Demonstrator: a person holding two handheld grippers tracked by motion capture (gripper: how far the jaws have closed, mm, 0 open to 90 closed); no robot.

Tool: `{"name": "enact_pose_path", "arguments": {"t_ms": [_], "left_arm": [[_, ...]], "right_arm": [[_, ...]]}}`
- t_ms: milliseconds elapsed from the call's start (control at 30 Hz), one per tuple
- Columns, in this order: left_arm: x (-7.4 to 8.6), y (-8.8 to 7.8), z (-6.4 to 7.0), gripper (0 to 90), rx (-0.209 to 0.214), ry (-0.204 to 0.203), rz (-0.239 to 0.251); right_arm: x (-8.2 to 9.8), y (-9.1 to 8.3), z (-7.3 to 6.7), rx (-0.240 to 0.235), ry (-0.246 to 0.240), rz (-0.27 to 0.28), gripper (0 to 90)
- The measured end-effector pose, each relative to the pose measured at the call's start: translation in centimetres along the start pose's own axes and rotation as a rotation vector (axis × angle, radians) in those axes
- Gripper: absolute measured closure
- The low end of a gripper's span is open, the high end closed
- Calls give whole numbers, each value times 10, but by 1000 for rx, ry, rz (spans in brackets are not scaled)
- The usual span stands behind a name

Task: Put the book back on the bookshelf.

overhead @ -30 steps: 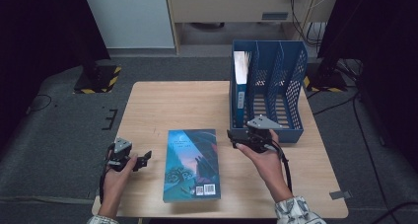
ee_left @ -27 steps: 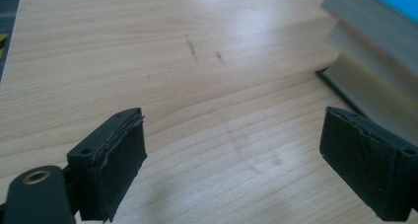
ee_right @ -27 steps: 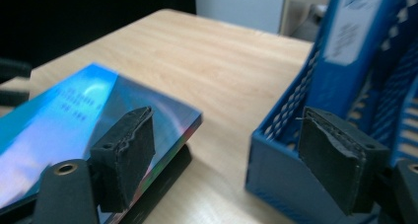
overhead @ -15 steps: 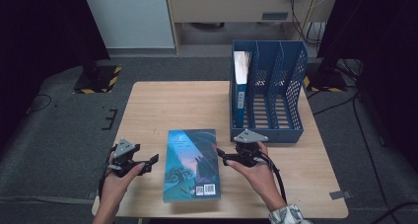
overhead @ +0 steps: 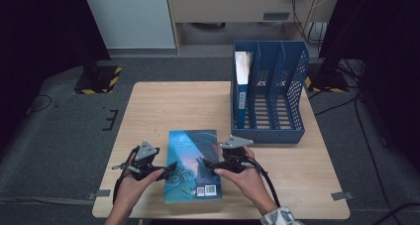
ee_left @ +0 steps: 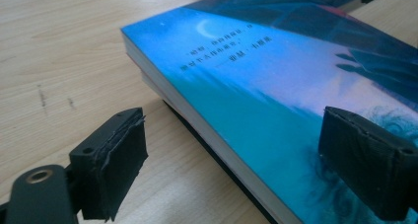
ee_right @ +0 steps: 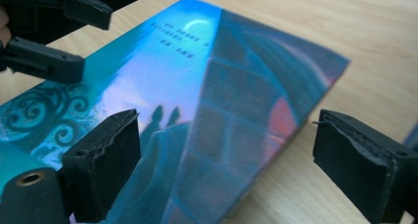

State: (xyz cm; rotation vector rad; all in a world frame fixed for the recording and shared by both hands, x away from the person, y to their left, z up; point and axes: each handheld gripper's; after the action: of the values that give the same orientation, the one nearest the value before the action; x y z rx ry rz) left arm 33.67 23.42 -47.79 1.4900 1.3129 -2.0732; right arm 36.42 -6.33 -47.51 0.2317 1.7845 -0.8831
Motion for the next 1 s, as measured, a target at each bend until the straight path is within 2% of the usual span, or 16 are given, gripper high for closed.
{"name": "enact_pose_path", "arguments": {"t_ms": [67, 233, 400, 500, 633, 700, 800, 867, 900, 1000], "left_arm": [[0, 1, 2, 126, 16, -7, 2], [0, 0, 1, 169, 26, -21, -2], [4, -1, -1, 164, 49, -61, -6], [7, 0, -3, 146, 67, -89, -4], [9, 4, -4, 102, 110, -116, -12], [9, 6, -5, 82, 135, -134, -20], [7, 10, -5, 70, 159, -130, -37], [6, 14, -3, 70, 197, -143, -58], [6, 15, -2, 38, 196, -138, -60], [6, 16, -5, 33, 212, -149, -65]], "right_arm": [[1, 3, -1, -3, 0, -7, 107], [2, 7, -4, -6, -4, -23, 112], [4, 10, -8, -18, -19, -48, 105], [6, 11, -7, -13, -21, -57, 100], [9, 13, -4, -22, 9, -53, 84], [9, 14, -3, -27, 7, -49, 75], [9, 15, -2, -34, 15, -52, 65], [10, 16, -1, -35, 15, -50, 62], [9, 16, -1, -35, 14, -51, 63], [9, 16, -1, -36, 16, -51, 60]]}}
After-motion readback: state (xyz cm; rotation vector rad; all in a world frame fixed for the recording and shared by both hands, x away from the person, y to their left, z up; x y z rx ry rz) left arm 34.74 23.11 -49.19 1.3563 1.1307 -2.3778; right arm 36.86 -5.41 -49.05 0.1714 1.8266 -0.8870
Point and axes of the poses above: each handheld gripper's, and its own axes: y roughly forward along the jaws, x roughly out of its underside, z roughly to its right, and after that the axes turned 6 degrees about z, right-handed
